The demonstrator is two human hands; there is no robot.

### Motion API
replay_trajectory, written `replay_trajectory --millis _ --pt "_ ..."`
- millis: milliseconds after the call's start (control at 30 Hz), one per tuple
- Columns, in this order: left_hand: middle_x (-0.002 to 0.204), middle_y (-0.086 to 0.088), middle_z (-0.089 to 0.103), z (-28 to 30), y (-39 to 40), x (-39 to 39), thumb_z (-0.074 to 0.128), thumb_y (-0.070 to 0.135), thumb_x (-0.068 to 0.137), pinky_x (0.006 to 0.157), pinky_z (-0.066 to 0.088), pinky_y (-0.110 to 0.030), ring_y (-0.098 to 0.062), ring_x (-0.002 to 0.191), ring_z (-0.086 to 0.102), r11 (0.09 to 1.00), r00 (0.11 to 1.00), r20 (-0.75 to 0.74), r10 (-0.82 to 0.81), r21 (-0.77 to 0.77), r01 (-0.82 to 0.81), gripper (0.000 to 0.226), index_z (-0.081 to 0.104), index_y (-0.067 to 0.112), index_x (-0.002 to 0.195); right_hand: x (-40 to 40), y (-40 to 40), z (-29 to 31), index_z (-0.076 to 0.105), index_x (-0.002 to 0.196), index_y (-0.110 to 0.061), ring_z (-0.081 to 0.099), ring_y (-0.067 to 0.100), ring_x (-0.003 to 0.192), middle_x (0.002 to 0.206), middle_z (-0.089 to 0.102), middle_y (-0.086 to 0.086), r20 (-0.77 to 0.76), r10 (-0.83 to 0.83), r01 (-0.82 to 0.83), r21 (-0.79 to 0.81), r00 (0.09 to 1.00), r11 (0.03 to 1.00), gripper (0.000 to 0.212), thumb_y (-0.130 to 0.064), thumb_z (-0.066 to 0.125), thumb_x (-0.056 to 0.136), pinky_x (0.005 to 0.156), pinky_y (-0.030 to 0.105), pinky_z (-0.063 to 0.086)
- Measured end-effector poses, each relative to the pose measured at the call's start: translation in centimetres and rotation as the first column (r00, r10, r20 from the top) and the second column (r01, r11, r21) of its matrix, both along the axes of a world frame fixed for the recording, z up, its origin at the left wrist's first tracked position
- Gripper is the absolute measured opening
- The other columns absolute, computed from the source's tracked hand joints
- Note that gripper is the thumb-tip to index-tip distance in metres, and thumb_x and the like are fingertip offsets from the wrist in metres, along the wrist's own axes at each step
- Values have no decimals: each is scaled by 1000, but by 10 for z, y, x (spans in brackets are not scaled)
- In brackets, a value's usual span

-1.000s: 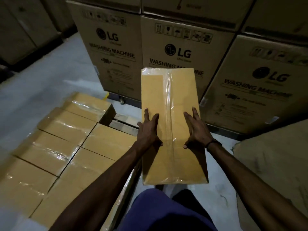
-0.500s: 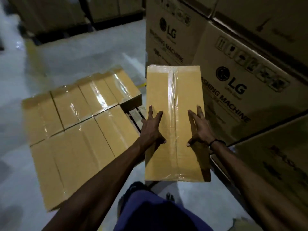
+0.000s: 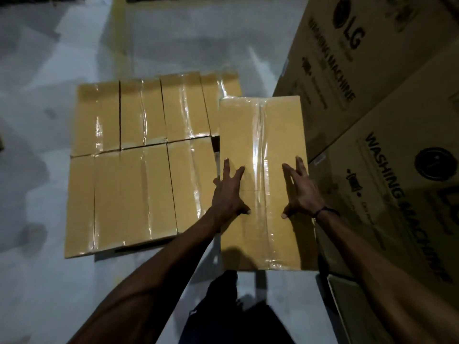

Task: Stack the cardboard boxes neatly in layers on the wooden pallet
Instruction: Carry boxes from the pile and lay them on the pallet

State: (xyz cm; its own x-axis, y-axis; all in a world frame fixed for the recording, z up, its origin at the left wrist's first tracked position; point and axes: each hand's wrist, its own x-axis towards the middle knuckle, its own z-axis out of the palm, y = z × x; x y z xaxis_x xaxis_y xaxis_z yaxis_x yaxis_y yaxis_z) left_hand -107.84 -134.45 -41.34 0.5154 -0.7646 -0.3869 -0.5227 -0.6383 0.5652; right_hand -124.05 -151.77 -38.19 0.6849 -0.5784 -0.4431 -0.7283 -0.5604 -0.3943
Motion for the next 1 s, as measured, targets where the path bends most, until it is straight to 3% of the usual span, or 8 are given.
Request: replay_trajectory --millis 367,567,700,800,1000 --pt "167 -1 -27 -164 -85 54 103 31 52 106 45 -60 -56 145 19 986 995 -87 55 160 -40 143 12 35 162 56 -99 -195 10 162 -39 10 44 153 167 -27 -12 -70 105 -101 46 992 994 162 -36 105 31 117 64 24" --pt "170 -20 -8 -274 -102 53 100 43 53 97 52 -55 -59 129 45 998 995 80 58 8 -59 136 23 22 163 72 -139 -291 9 163 -36 4 43 154 166 -29 -11 -58 169 -165 67 984 984 159 -35 105 36 117 64 24" --pt "169 -19 -13 -328 -115 63 100 39 55 102 49 -53 -59 133 40 993 993 40 115 -7 -115 134 21 25 163 83 -159 -345 8 162 -39 9 47 152 165 -30 -16 -39 209 -205 78 977 976 159 -36 105 36 114 68 32" --pt "167 -24 -16 -361 -119 72 101 37 55 102 50 -51 -60 132 41 990 989 49 139 -7 -139 133 23 27 163 94 -165 -378 8 163 -38 10 47 152 165 -30 -15 -20 220 -218 77 975 973 160 -36 105 36 115 67 29" --pt "166 -28 -11 -406 -124 84 101 27 55 107 44 -61 -60 139 30 972 972 -2 235 11 -235 128 29 29 161 106 -171 -434 7 163 -38 15 47 151 166 -30 -12 12 253 -253 84 967 964 163 -36 106 34 112 65 35"
